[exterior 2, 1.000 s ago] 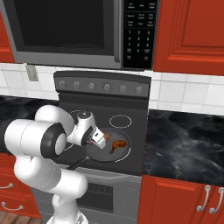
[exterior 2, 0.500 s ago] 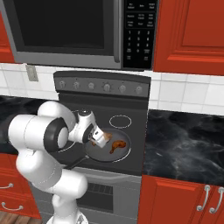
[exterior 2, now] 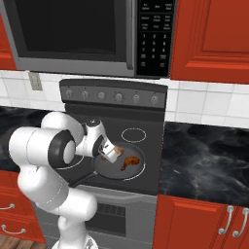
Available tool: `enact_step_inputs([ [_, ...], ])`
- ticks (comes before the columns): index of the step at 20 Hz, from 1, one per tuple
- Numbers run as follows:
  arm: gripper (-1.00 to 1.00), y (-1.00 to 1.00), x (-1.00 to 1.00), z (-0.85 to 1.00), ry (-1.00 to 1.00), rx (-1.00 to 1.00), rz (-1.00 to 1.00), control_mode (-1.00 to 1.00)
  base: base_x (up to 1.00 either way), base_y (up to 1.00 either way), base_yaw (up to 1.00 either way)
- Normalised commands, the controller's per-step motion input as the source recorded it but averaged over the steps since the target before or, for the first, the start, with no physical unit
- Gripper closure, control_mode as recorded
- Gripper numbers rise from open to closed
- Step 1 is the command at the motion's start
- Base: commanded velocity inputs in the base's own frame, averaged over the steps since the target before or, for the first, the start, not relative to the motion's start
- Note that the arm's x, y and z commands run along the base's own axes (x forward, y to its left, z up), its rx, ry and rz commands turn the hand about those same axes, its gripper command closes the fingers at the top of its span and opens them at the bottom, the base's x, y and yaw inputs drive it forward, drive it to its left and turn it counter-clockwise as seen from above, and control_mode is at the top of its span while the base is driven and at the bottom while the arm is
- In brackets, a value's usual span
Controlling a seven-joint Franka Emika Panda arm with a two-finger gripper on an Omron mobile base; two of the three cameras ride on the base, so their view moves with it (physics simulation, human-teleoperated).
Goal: Take the chicken drumsticks from the pan and place one on each plate on the dining counter.
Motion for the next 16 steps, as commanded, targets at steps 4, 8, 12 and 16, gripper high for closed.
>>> enact_step_inputs([
  [4, 1.0, -0.15, -0.56, 0.42, -0.15, 0.02, 0.01, -1.0, 0.0, 0.0, 0.0],
  [8, 1.0, -0.19, -0.83, 0.89, -0.11, 0.0, 0.12, -1.0, 0.0, 0.0, 0.0],
  [12, 1.0, -0.23, -0.99, 1.0, -0.13, 0.0, 0.14, -1.0, 0.0, 0.0, 0.0],
  [16, 1.0, -0.21, -1.0, 1.0, -0.21, -0.01, 0.05, -1.0, 0.0, 0.0, 0.0],
])
